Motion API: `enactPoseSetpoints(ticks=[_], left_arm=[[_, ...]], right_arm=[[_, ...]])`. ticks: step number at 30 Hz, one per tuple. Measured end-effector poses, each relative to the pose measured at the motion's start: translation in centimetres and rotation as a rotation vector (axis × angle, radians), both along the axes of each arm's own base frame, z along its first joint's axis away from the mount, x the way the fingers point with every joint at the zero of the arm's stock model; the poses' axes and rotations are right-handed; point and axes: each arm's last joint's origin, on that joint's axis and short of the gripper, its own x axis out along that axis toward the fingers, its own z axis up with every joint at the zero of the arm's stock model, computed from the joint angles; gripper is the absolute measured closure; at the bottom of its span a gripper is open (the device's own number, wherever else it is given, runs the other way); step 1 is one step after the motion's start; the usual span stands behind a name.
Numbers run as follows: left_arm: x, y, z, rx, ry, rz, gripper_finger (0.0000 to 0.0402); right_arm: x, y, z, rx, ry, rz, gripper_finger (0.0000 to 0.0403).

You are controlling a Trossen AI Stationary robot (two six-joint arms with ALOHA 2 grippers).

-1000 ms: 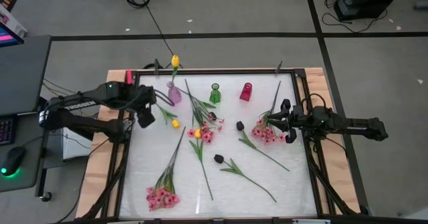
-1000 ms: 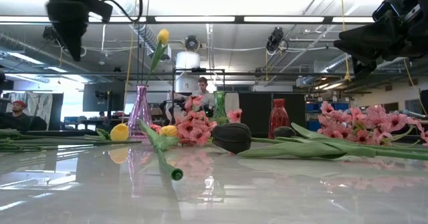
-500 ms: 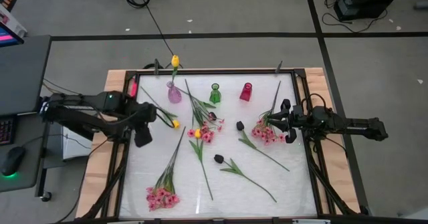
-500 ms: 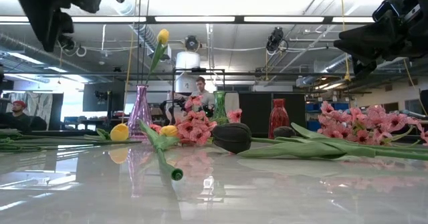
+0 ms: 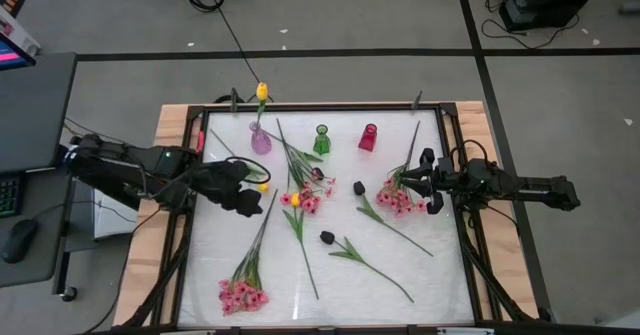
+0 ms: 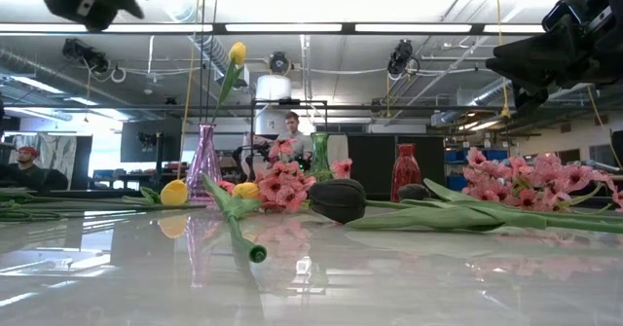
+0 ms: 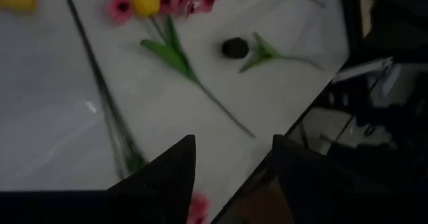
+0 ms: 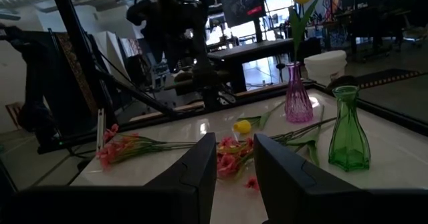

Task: Sort flowers into vase by color
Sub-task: Put the bottom yellow flower into the purple vase

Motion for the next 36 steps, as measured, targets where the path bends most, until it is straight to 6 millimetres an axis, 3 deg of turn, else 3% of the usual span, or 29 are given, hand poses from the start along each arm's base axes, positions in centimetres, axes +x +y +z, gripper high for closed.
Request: enactPoseSetpoints(ticks=[8,17,21,28,36], left_arm=[[3.8,-0.8,-2.8,-0.032,0.105,0.093,0.0198],[10.3,-2.2,-8.3,-0.206,0.166,0.33,0.0198],[12.1,-2.5,-10.4,-0.262,0.169,0.418,0.0198],[13.1,-2.8,-13.2,-0.303,0.257,0.528,0.0198],[13.1,-2.5,-14.1,-0.317,0.322,0.589,0.0198]], right_arm=[[0.0,0.0,0.1,-0.001,-0.01,0.0,0.0292],[0.0,0.0,0.2,-0.002,-0.022,0.0,0.0292],[0.0,0.0,0.2,-0.002,-0.023,0.0,0.0292],[0.0,0.0,0.2,-0.002,-0.022,0.0,0.0292],[0.0,0.0,0.2,-0.002,-0.023,0.0,0.0292]])
